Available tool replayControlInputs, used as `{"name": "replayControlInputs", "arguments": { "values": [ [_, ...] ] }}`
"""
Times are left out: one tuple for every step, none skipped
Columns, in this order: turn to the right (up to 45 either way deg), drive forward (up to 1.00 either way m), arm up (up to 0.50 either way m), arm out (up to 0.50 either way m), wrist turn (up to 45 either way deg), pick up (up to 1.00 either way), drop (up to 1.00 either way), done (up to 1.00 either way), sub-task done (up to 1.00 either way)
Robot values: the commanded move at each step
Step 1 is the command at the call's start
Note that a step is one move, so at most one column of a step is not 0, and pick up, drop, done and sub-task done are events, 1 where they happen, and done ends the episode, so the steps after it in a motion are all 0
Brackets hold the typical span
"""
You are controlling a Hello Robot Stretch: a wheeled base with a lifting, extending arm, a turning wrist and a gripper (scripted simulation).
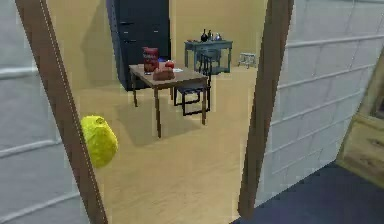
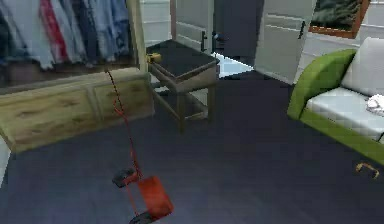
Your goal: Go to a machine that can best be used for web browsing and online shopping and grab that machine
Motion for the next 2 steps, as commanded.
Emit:
{"name": "replayControlInputs", "arguments": {
  "values": [
    [-30.0,0.00,0.00,0.00,0.0,0.00,0.00,0.00,0.00],
    [0.0,0.15,0.00,0.00,0.0,0.00,0.00,0.00,0.00]
  ]
}}
